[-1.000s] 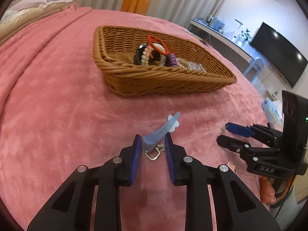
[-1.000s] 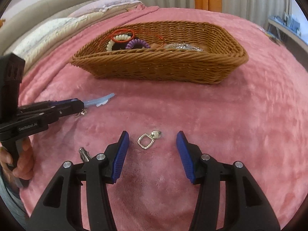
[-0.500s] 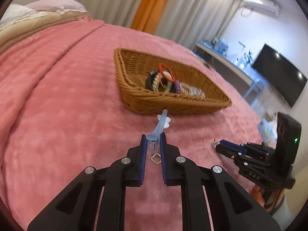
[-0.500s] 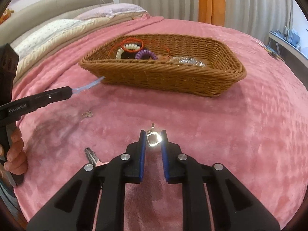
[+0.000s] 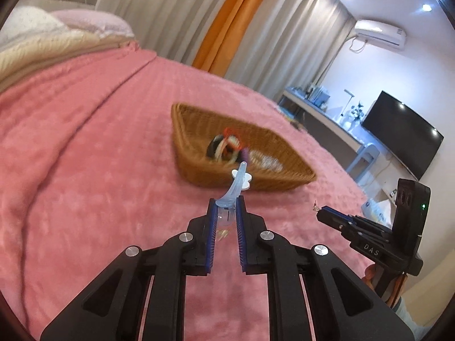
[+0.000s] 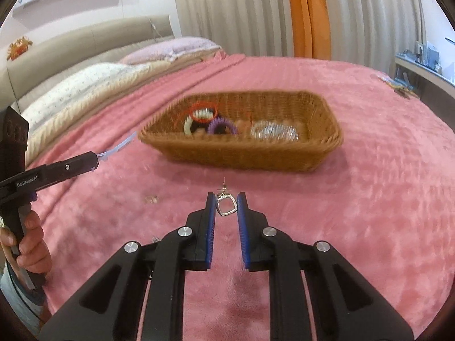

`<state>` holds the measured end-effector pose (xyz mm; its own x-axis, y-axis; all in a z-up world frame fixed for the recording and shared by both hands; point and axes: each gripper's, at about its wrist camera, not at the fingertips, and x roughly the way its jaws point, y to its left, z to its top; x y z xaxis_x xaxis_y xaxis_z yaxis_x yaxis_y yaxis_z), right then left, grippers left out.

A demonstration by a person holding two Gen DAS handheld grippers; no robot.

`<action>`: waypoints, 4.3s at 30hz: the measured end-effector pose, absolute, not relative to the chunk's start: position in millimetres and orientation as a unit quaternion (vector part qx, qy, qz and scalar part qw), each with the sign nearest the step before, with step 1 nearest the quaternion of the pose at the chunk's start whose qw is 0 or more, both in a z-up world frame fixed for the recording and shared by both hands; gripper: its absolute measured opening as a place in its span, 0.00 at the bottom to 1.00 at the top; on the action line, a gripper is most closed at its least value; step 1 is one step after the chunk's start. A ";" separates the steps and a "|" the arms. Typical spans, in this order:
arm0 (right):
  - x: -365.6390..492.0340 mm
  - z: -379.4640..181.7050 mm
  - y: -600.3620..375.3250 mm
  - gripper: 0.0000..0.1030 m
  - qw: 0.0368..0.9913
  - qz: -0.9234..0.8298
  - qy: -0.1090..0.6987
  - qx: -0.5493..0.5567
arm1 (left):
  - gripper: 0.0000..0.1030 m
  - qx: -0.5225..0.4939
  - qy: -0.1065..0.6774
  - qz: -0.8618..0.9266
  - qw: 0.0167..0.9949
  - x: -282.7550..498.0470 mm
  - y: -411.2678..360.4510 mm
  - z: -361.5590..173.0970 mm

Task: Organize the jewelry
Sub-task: 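Grasp blue hair clip with left tool while right tool grasps silver ring pendant, then release blue clip into basket with left tool while right tool releases pendant, then grasp small silver charm with left tool while right tool grasps pink-tagged keys, then release silver charm into basket with left tool while right tool releases keys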

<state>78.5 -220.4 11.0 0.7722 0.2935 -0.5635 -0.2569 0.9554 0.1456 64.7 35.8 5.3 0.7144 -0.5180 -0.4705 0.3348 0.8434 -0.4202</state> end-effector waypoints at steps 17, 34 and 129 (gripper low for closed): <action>179.8 86.5 -239.1 0.13 0.955 0.121 0.267 0.044 | 0.11 -0.105 0.247 -0.233 0.935 150.6 -37.3 75.6; 246.1 9.1 -249.7 0.18 0.918 0.123 0.366 0.091 | 0.33 -0.096 0.330 -0.226 0.912 211.8 -61.3 10.3; 59.0 15.5 -212.8 0.20 0.926 0.162 0.341 0.027 | 0.02 0.062 0.305 -0.258 0.915 64.2 -47.4 20.7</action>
<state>59.0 -212.8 15.5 0.7152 0.3179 -0.6224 -0.2811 0.9462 0.1603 64.2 -47.4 20.7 0.6804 -0.4344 -0.5901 0.5096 0.8593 -0.0450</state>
